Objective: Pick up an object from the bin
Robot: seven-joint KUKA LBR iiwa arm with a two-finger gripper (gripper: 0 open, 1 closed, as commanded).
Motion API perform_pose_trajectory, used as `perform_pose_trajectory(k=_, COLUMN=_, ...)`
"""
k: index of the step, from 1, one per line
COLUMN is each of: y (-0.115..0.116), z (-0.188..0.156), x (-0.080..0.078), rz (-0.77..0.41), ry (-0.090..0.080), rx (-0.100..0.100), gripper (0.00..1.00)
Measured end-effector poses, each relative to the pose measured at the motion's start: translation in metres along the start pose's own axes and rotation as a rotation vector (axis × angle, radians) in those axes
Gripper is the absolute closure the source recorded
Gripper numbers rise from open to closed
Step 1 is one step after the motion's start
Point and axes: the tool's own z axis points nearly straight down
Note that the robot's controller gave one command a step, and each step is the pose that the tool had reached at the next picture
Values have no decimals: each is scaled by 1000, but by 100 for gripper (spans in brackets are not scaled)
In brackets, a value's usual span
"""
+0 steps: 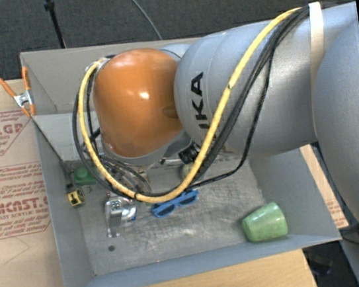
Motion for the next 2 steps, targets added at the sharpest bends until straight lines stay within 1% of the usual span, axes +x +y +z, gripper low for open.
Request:
perform_pose_trajectory(k=1, y=-77, z=160, x=-50, rz=-325, ry=-32, rx=-5, gripper=0)
perform_pose_trajectory(k=2, y=-96, z=133, x=-55, rz=-253, ry=-12, rx=-1, gripper=0)
